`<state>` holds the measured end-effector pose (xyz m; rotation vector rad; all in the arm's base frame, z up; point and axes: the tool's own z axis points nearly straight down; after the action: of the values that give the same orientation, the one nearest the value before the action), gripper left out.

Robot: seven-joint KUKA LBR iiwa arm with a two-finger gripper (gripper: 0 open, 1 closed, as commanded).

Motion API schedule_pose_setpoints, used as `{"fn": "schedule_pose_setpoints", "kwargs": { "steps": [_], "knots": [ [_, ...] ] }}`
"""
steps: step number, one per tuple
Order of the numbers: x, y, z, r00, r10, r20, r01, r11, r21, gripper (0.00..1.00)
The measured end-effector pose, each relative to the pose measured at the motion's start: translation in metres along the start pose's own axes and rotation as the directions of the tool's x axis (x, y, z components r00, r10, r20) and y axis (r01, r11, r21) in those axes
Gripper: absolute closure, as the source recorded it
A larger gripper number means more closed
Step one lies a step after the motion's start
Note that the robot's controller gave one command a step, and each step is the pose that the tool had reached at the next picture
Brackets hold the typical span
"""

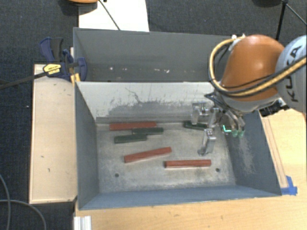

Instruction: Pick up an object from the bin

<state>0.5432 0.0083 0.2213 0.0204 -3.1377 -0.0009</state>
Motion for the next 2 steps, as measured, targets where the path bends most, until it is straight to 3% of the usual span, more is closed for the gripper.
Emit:
{"fn": "schedule_pose_setpoints", "kwargs": {
  "steps": [1, 2],
  "knots": [
    [-0.001, 0.000, -0.003, 1.000, 0.000, 0.006, 0.000, 1.000, 0.000, 0.00],
    [0.012, -0.016, 0.049, 1.000, 0.000, 0.012, 0.000, 1.000, 0.000, 0.00]
  ]
}}
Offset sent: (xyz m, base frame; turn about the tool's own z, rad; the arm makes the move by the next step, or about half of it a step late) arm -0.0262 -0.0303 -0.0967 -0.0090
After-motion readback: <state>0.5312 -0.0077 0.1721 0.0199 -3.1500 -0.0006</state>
